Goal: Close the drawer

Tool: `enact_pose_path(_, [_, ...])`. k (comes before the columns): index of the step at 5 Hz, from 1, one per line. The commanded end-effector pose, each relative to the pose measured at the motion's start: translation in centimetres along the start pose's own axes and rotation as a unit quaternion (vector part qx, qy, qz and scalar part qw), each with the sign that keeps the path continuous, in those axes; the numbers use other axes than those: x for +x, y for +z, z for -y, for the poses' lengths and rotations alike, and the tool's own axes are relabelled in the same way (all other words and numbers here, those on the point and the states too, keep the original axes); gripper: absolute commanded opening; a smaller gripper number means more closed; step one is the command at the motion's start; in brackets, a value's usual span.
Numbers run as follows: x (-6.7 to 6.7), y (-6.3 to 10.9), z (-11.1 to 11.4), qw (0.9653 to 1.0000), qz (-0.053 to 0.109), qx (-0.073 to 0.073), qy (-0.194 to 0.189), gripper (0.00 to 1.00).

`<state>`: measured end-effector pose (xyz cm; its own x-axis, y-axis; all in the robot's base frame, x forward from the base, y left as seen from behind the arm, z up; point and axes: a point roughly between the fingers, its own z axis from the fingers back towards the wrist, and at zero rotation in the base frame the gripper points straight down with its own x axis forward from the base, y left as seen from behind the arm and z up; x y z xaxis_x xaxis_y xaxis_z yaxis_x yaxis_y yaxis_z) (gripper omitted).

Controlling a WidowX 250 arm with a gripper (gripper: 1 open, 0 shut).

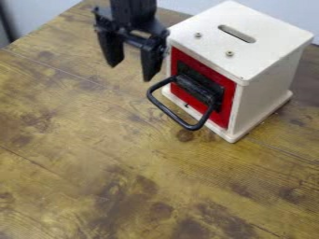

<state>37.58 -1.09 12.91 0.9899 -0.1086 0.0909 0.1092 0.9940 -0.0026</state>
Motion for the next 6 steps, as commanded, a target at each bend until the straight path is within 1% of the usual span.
enact_pose_path(1, [-1.4, 4.5, -1.1, 0.9983, 0.056, 0.007, 0.016, 1.0])
enact_pose_path(2, [-1.9, 3.6, -1.9, 0.9977, 0.052, 0.01, 0.042, 1.0])
enact_pose_path(3, [-2.2, 2.7, -2.4, 0.9971, 0.045, 0.013, 0.06, 1.0])
enact_pose_path(4, [-2.5, 1.5, -2.2, 0.999, 0.041, 0.008, 0.017, 1.0])
enact_pose_path(5, [-2.7, 0.7, -1.6, 0.999, 0.037, 0.0, -0.026, 1.0])
enact_pose_path(6, [-2.1, 1.3, -1.2, 0.9994, 0.035, 0.005, 0.002, 1.0])
